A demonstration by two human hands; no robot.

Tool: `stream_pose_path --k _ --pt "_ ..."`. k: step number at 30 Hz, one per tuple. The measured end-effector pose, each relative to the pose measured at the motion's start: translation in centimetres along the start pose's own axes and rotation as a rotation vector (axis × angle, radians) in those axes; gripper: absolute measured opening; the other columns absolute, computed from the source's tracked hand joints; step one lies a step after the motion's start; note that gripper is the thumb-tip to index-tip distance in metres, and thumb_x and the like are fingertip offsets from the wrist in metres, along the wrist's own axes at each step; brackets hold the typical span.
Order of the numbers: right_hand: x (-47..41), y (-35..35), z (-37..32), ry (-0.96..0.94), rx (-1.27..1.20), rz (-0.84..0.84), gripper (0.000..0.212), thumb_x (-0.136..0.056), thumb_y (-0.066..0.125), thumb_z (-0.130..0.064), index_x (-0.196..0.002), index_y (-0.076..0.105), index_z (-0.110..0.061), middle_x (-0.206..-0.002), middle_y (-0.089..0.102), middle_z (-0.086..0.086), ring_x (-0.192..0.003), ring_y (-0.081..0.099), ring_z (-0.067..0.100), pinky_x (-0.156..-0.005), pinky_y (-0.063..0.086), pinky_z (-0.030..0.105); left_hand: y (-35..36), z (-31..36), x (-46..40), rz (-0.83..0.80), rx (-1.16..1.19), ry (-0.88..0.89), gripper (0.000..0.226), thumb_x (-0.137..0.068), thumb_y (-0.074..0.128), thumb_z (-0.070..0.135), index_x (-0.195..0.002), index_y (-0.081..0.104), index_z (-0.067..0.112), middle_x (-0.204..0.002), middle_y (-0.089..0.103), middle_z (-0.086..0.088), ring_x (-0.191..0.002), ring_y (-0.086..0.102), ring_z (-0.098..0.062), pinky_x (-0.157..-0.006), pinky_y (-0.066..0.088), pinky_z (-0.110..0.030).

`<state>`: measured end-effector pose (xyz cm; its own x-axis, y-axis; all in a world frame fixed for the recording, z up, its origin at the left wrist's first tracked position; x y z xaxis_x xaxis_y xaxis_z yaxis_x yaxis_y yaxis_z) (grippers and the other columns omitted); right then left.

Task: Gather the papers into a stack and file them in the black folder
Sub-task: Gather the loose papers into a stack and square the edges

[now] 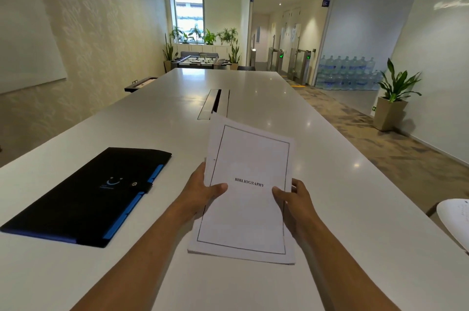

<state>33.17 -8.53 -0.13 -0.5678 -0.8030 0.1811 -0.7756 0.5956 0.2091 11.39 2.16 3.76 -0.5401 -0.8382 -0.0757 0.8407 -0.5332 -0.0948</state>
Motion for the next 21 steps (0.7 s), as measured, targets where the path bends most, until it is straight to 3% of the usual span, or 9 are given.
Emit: stream_pose_path --k 1,3,5,7,9,11,13,15,21 --pt "0.0 0.0 0.0 0.03 -0.066 -0.046 0.048 -0.088 0.068 -0.004 -0.131 0.048 -0.01 -0.116 0.069 0.008 -0.101 0.07 0.02 -0.082 0.059 0.035 -0.3 0.7 0.4 -0.011 -0.023 0.032 0.051 -0.086 0.069 0.004 -0.12 0.043 0.032 -0.114 0.058 0.02 -0.108 0.059 0.003 -0.086 0.05 -0.011" --pt "-0.2 -0.2 -0.1 0.077 -0.126 -0.131 0.076 -0.082 0.076 -0.01 -0.146 0.035 -0.018 -0.13 0.064 0.005 -0.113 0.065 0.018 -0.106 0.043 0.054 -0.7 1.8 1.1 -0.035 -0.083 0.069 0.05 -0.087 0.067 0.003 -0.113 0.042 0.038 -0.109 0.054 0.024 -0.094 0.057 0.023 -0.073 0.046 -0.001" --pt "-0.2 0.1 -0.9 0.032 -0.134 -0.225 0.086 -0.07 0.083 -0.017 -0.145 0.041 -0.009 -0.132 0.064 0.01 -0.116 0.064 0.022 -0.112 0.036 0.054 -1.0 2.8 1.5 -0.057 -0.12 0.112 0.051 -0.088 0.065 0.003 -0.114 0.04 0.039 -0.11 0.052 0.024 -0.086 0.054 0.029 -0.066 0.042 0.003" --pt "0.2 0.8 -2.0 -0.034 -0.108 -0.283 0.062 -0.076 0.078 -0.012 -0.133 0.055 -0.004 -0.125 0.068 0.015 -0.108 0.069 0.022 -0.1 0.052 0.04 -1.1 3.2 1.7 -0.069 -0.155 0.13 0.052 -0.087 0.067 0.005 -0.117 0.041 0.039 -0.114 0.055 0.021 -0.097 0.058 0.02 -0.069 0.045 0.0" --pt "0.3 1.1 -2.9 -0.086 -0.113 -0.246 0.042 -0.086 0.064 0.003 -0.127 0.059 -0.002 -0.118 0.071 0.015 -0.097 0.073 0.018 -0.081 0.059 0.025 -1.5 3.8 1.9 -0.057 -0.175 0.148 0.051 -0.087 0.067 0.004 -0.113 0.041 0.039 -0.109 0.053 0.025 -0.094 0.056 0.024 -0.067 0.044 0.001" --pt "0.5 1.6 -4.2 -0.172 -0.057 -0.206 0.035 -0.088 0.062 0.006 -0.122 0.061 -0.003 -0.116 0.071 0.017 -0.097 0.073 0.02 -0.08 0.059 0.027 -1.9 4.5 1.7 -0.034 -0.191 0.157 0.05 -0.085 0.07 0.008 -0.112 0.042 0.041 -0.111 0.055 0.022 -0.1 0.058 0.018 -0.072 0.048 -0.003" --pt "0.9 2.1 -6.2 -0.306 0.009 -0.172 0.032 -0.087 0.065 0.004 -0.118 0.063 -0.007 -0.115 0.072 0.016 -0.1 0.072 0.025 -0.087 0.058 0.037 -2.3 5.5 1.7 0.01 -0.189 0.179 0.05 -0.083 0.073 0.015 -0.119 0.047 0.039 -0.119 0.061 0.012 -0.115 0.061 -0.008 -0.088 0.055 -0.023" --pt "1.6 2.7 -8.4 -0.424 0.04 -0.155 0.036 -0.086 0.067 0.002 -0.12 0.063 -0.009 -0.114 0.072 0.011 -0.104 0.071 0.027 -0.09 0.056 0.043 -2.7 6.3 1.6 0.073 -0.158 0.217 0.054 -0.082 0.075 0.018 -0.128 0.048 0.027 -0.125 0.062 0.003 -0.117 0.06 -0.016 -0.1 0.05 -0.042" --pt "3.2 3.9 -12.4 -0.625 0.057 -0.143 0.032 -0.088 0.066 -0.004 -0.114 0.062 -0.022 -0.109 0.073 0.0 -0.1 0.071 0.022 -0.085 0.058 0.038 -2.1 8.4 1.7 0.2 -0.128 0.317 0.055 -0.085 0.071 0.016 -0.131 0.042 0.021 -0.128 0.058 -0.005 -0.117 0.059 -0.021 -0.098 0.051 -0.048"
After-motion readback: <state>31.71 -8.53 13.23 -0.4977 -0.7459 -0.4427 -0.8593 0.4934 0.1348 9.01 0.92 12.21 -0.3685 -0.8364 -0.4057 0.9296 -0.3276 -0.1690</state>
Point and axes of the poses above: each hand's wrist, its own x-axis away from the middle knuckle, its own y-axis out of the palm, z = x × y, the point moved 4 cm from there along -x, towards the middle knuckle
